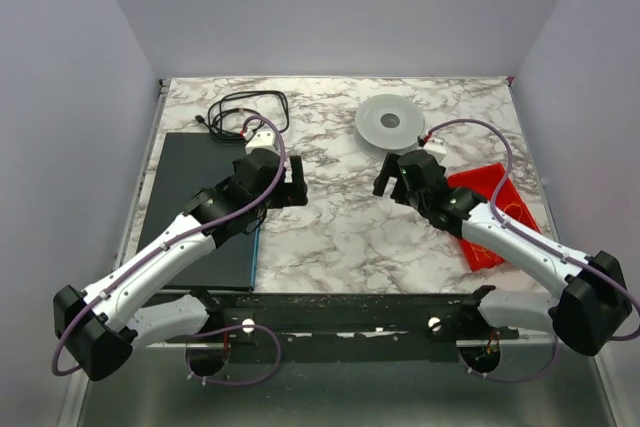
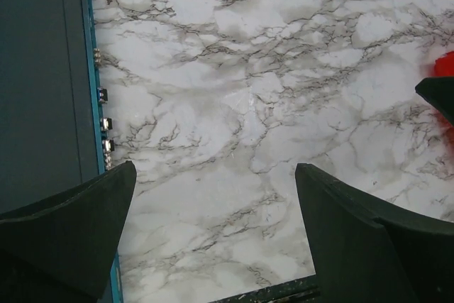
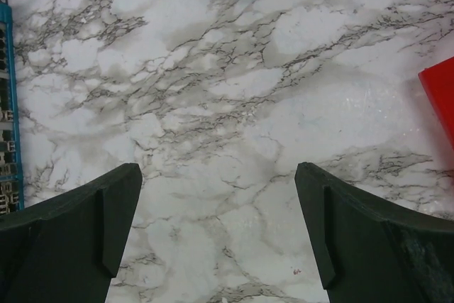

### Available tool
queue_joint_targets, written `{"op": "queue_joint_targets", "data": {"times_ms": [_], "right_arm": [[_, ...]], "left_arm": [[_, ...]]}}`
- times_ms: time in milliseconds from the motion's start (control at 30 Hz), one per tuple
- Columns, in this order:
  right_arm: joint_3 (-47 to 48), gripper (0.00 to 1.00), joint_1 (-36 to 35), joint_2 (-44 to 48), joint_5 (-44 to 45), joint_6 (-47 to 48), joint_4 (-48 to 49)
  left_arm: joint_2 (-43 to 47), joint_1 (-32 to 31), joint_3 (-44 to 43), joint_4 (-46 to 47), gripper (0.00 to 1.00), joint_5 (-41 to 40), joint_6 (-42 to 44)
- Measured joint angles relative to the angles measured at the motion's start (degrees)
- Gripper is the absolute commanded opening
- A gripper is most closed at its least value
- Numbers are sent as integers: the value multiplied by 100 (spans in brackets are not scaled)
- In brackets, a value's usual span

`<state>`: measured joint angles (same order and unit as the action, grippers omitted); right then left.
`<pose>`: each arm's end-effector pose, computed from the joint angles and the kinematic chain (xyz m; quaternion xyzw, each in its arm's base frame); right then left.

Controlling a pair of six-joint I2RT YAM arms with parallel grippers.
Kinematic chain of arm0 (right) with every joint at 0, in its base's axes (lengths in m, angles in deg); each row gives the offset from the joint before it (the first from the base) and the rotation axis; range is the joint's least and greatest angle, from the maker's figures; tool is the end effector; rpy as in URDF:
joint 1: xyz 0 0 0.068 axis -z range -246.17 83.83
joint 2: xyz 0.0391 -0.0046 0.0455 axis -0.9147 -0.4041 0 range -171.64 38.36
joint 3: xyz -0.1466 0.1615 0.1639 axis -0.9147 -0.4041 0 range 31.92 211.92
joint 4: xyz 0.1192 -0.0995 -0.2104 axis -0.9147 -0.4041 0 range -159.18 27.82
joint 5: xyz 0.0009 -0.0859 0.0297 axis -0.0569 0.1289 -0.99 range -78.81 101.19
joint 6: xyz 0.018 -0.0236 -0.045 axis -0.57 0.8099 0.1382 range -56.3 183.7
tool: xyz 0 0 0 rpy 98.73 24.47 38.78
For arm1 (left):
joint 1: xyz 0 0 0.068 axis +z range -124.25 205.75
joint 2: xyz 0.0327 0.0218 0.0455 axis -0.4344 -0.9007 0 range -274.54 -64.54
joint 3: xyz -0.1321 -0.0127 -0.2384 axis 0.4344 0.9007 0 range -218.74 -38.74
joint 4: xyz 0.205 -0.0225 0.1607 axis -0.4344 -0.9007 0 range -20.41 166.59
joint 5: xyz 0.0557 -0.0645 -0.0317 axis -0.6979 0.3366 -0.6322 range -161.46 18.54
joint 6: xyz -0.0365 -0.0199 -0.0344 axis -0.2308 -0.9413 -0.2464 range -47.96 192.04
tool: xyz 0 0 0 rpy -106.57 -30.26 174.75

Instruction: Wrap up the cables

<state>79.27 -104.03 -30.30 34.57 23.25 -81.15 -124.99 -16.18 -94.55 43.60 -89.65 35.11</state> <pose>0.2103 0.1457 0.2574 0.1051 0.8864 0.1174 0.4353 0.1742 -0.1416 0.3174 -0.0311 0.8883 -0.1672 0.4266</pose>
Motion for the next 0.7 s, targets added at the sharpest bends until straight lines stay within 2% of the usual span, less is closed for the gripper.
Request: {"op": "queue_joint_targets", "data": {"times_ms": [167, 300, 533, 700], "right_arm": [[236, 100, 0, -146, 118, 39, 2], [634, 100, 0, -605, 203, 264, 129], [1644, 100, 142, -1971, 267, 962, 444], [2881, 100, 542, -3270, 136, 1456, 605]], "left_arm": [[44, 26, 0, 44, 99, 101, 50], [39, 31, 0, 9, 99, 164, 48], [393, 175, 122, -74, 99, 267, 48], [890, 431, 234, -256, 99, 380, 44]]}}
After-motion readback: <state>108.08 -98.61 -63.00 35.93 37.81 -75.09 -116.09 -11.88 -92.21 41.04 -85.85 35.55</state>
